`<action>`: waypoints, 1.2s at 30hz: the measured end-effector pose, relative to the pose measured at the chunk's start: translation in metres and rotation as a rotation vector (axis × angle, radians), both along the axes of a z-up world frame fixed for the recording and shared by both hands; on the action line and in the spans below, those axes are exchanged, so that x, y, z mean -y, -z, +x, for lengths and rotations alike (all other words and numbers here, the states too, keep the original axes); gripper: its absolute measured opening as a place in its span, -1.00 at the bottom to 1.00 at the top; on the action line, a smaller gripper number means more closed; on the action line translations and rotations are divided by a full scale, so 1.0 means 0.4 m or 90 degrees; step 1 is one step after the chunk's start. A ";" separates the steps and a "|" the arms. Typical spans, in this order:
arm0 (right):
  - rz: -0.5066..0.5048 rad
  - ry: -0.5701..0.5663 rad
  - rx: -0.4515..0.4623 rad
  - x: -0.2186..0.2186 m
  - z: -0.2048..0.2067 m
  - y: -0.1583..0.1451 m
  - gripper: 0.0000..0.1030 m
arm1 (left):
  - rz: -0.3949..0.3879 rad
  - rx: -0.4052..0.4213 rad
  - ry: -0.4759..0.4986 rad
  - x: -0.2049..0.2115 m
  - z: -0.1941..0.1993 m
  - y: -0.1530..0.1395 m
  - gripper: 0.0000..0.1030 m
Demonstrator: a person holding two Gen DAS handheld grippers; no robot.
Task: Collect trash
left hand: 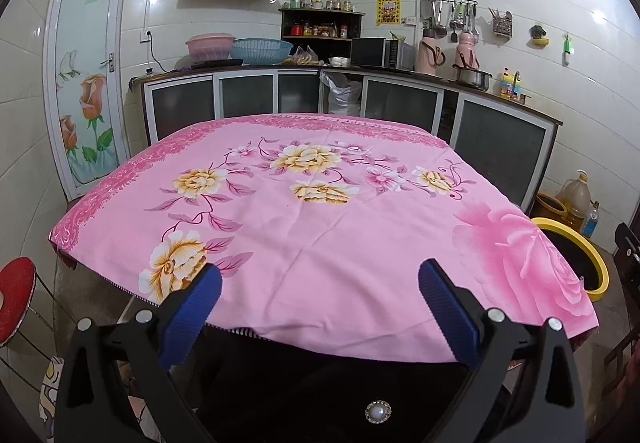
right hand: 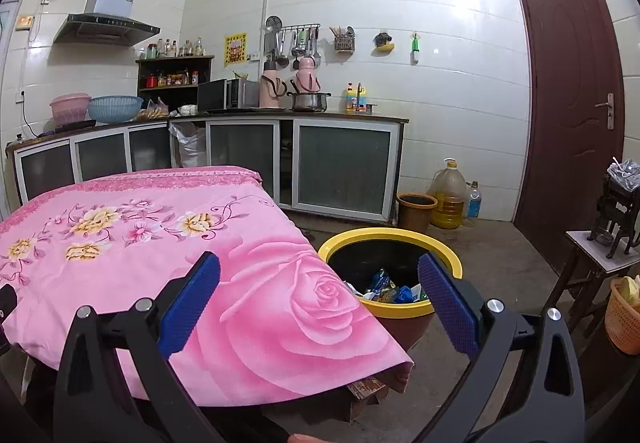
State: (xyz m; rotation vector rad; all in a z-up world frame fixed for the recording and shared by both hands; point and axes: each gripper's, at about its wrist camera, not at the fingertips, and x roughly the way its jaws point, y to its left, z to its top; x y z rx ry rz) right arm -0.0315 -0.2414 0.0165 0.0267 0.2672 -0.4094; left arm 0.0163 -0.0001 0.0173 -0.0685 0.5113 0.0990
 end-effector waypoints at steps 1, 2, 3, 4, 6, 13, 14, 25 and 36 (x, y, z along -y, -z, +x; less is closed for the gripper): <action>-0.001 -0.001 -0.001 0.000 0.000 0.001 0.85 | 0.001 0.000 0.001 0.000 0.000 0.000 0.85; -0.001 -0.001 -0.002 0.000 0.001 0.002 0.85 | 0.001 -0.001 0.003 0.002 0.000 0.000 0.85; -0.001 -0.002 -0.003 0.001 0.001 0.002 0.85 | 0.002 -0.001 0.004 0.004 -0.001 0.000 0.85; -0.002 -0.004 -0.004 0.000 0.002 0.003 0.85 | 0.004 -0.001 0.005 0.004 -0.001 0.000 0.85; -0.003 -0.005 -0.005 0.000 0.003 0.004 0.85 | 0.004 -0.003 0.005 0.004 0.000 0.000 0.85; 0.005 -0.010 -0.013 0.007 0.006 0.010 0.85 | 0.006 -0.010 0.010 0.009 0.002 0.006 0.85; 0.006 -0.010 -0.014 0.009 0.006 0.011 0.85 | 0.007 -0.010 0.010 0.010 0.002 0.006 0.85; 0.004 -0.020 -0.019 0.005 0.005 0.013 0.85 | 0.009 -0.011 0.016 0.018 0.001 0.010 0.85; 0.006 -0.026 -0.029 0.008 0.010 0.018 0.85 | 0.008 -0.013 0.017 0.022 -0.002 0.012 0.85</action>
